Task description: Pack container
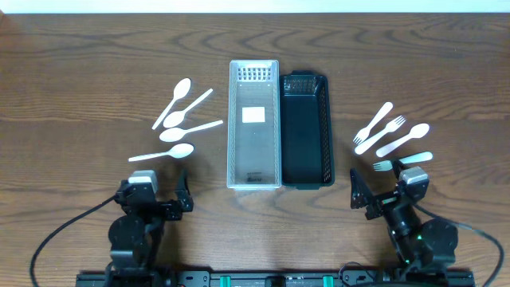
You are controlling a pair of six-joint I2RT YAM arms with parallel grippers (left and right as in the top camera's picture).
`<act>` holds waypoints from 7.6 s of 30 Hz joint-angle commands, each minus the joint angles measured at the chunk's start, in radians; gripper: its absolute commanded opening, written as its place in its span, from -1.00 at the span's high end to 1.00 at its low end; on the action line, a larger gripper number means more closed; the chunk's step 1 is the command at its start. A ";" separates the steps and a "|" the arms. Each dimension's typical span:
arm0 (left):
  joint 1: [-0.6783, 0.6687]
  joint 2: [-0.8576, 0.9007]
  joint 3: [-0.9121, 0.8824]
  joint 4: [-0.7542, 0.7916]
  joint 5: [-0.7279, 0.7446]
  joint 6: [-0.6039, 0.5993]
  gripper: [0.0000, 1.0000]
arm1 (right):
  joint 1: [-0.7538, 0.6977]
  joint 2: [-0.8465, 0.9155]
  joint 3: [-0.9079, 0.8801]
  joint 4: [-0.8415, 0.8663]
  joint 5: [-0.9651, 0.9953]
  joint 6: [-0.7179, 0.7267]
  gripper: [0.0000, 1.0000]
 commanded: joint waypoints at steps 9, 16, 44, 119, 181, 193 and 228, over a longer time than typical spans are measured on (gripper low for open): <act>0.008 0.608 0.414 -0.048 0.021 -0.023 -0.96 | 0.010 0.652 0.639 -0.261 0.218 -0.067 -0.98; 0.016 1.021 0.789 -0.192 0.021 0.154 -0.96 | 0.010 1.077 1.030 -0.480 0.099 -0.066 -0.98; 0.089 1.403 0.960 -0.352 0.021 0.163 -0.96 | -0.236 1.656 1.012 -0.741 0.462 0.588 -0.43; 0.089 1.403 0.960 -0.352 0.021 0.163 -0.96 | 0.152 1.377 1.079 -0.432 0.257 0.264 -0.31; 0.089 1.403 0.960 -0.352 0.021 0.163 -0.96 | 0.077 1.405 1.101 -0.436 0.087 0.281 0.97; 0.089 1.403 0.960 -0.352 0.021 0.163 -0.96 | 0.407 1.670 1.101 -0.383 0.311 0.285 0.48; 0.089 1.403 0.960 -0.352 0.021 0.163 -0.96 | -0.128 1.815 1.172 -0.653 0.375 0.533 -0.15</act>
